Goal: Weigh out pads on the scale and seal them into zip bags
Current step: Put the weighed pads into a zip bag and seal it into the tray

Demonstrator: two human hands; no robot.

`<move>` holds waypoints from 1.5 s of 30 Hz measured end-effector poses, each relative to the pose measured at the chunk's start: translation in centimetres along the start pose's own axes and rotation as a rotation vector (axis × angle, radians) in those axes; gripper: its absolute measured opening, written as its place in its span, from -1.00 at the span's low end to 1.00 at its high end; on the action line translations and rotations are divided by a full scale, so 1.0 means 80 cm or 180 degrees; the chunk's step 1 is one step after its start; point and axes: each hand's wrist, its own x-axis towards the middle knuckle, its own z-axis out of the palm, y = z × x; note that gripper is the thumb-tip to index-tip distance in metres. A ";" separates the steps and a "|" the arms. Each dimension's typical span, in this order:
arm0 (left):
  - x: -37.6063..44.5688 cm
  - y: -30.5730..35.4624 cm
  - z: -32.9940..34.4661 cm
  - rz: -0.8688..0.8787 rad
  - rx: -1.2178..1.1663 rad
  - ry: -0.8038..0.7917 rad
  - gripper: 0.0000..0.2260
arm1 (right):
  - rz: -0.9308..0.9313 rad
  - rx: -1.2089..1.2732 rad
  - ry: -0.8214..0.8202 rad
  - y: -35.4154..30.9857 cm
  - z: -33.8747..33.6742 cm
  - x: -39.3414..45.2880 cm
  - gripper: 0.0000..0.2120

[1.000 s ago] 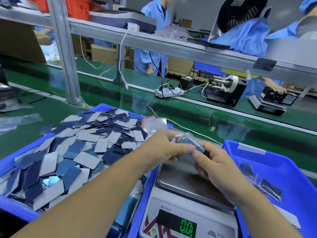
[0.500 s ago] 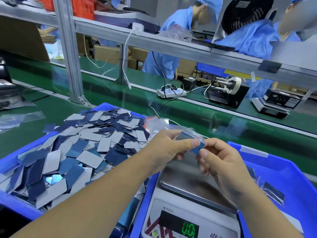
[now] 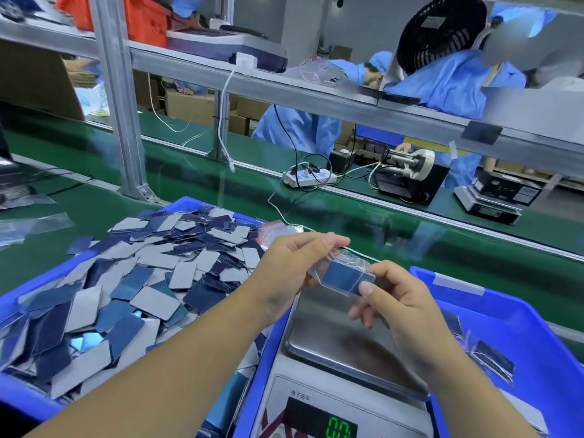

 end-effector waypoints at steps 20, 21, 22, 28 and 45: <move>0.006 0.001 -0.007 -0.0283 -0.0024 -0.0077 -0.85 | 0.0100 0.0437 0.0298 -0.005 -0.006 0.004 -0.88; 0.005 0.001 -0.006 -0.0292 -0.0015 -0.0128 -0.88 | 0.0100 0.0416 0.0322 -0.004 -0.007 0.005 -0.82; 0.004 0.000 -0.006 -0.0300 0.0018 -0.0194 -0.91 | 0.0098 0.0394 0.0334 -0.003 -0.007 0.005 -0.75; 0.003 -0.008 0.000 -0.0120 0.0209 -0.0219 -0.81 | 0.0009 0.0229 0.0244 -0.002 -0.007 0.004 -0.74; 0.004 -0.010 -0.002 0.0030 0.0193 -0.0140 -0.83 | -0.0492 -0.0481 0.0236 0.003 -0.003 0.002 -0.66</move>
